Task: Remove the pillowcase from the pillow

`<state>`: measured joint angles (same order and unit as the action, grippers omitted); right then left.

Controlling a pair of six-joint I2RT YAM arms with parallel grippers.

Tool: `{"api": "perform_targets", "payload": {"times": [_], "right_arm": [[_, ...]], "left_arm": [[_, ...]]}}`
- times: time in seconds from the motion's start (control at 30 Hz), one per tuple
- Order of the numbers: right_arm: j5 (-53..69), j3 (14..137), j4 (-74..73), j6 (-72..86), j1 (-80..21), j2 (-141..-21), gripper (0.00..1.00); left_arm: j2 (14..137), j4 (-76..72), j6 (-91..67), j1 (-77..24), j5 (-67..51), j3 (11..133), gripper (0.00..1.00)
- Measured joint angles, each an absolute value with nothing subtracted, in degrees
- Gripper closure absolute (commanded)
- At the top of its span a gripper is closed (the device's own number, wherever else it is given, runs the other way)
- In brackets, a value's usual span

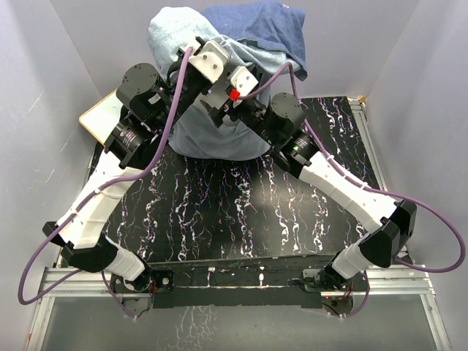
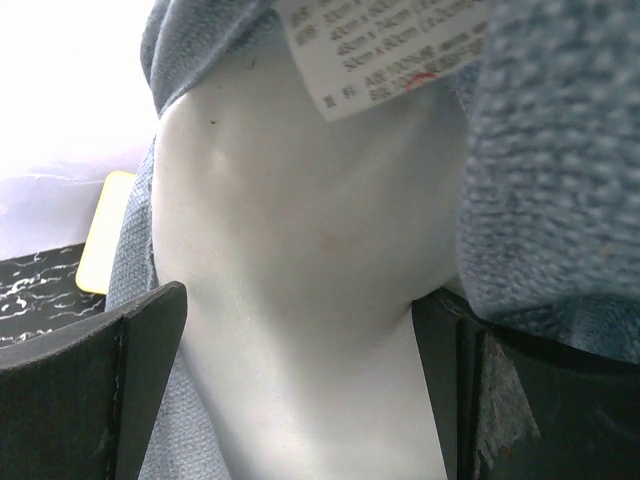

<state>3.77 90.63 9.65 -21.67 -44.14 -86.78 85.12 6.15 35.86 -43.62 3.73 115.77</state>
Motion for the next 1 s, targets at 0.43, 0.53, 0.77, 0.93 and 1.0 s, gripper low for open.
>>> {"api": "perform_targets", "payload": {"times": [0.43, 0.53, 0.77, 0.93, 1.0], "right_arm": [[7.7, 88.2, 15.9, -33.5, -44.2, -87.0, 0.02], [8.3, 88.3, 18.0, -36.5, -44.2, -88.0, 0.02], [9.4, 90.8, 20.6, -39.0, -43.1, -92.2, 0.05], [10.3, 91.0, 24.6, -36.6, -40.5, -94.6, 0.31], [10.5, 90.5, 26.0, -35.1, -39.9, -94.8, 0.44]], "left_arm": [[84.5, 7.5, 34.3, -43.6, 2.8, 115.5, 1.00], [84.3, 8.2, 34.3, -43.6, 2.5, 115.5, 1.00], [84.2, 10.9, 32.9, -43.6, 1.9, 117.1, 1.00], [83.7, 13.4, 31.3, -43.5, 0.8, 118.5, 1.00], [83.5, 14.7, 30.8, -43.5, -0.2, 118.5, 1.00]]}}
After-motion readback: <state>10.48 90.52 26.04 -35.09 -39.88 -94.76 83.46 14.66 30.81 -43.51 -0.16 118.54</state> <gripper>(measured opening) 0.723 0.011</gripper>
